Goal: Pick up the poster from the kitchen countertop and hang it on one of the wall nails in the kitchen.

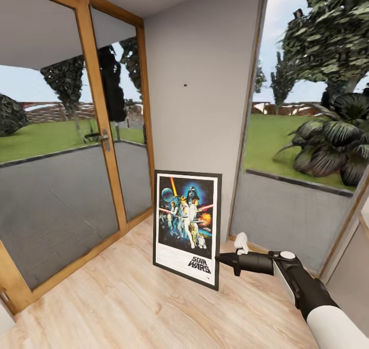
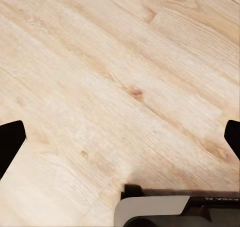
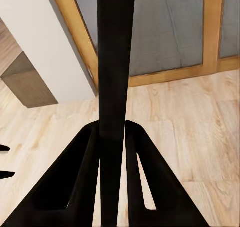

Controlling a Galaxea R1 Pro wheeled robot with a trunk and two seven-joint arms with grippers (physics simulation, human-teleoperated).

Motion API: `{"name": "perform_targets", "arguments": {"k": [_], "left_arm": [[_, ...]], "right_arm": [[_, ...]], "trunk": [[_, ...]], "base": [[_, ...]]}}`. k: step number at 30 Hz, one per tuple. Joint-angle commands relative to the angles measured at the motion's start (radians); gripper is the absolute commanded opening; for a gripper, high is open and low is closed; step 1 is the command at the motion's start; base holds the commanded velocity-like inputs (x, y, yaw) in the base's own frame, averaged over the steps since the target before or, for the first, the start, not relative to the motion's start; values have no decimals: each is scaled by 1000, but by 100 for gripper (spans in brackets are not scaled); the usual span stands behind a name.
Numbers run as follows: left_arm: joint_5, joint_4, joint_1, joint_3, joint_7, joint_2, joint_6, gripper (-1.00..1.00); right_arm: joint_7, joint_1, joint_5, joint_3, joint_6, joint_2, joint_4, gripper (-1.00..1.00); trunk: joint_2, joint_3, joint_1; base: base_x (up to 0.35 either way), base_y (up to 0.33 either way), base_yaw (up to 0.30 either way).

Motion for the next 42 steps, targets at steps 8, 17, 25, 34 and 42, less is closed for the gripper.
{"name": "perform_targets", "arguments": {"k": [8,17,25,34,42], "left_arm": [[0,0,0,3,-3,0,-2,100],[0,0,0,3,-3,0,-2,100],[0,0,0,3,-3,0,-2,100],[0,0,0,3,-3,0,-2,100],[0,0,0,3,-3,0,-1,100]], "right_arm": [[4,0,1,0,10,0,-2,-100],[4,0,1,0,10,0,-2,-100],[4,0,-1,0,10,0,-1,-100],[5,0,-2,0,10,-1,-1,-100],[5,0,-2,0,10,0,-1,-100]], "trunk": [[0,0,1],[0,0,1],[0,0,1],[0,0,1],[0,0,1]], "base": [[282,228,0],[282,228,0],[282,229,0],[280,236,0],[264,258,-68]]}}
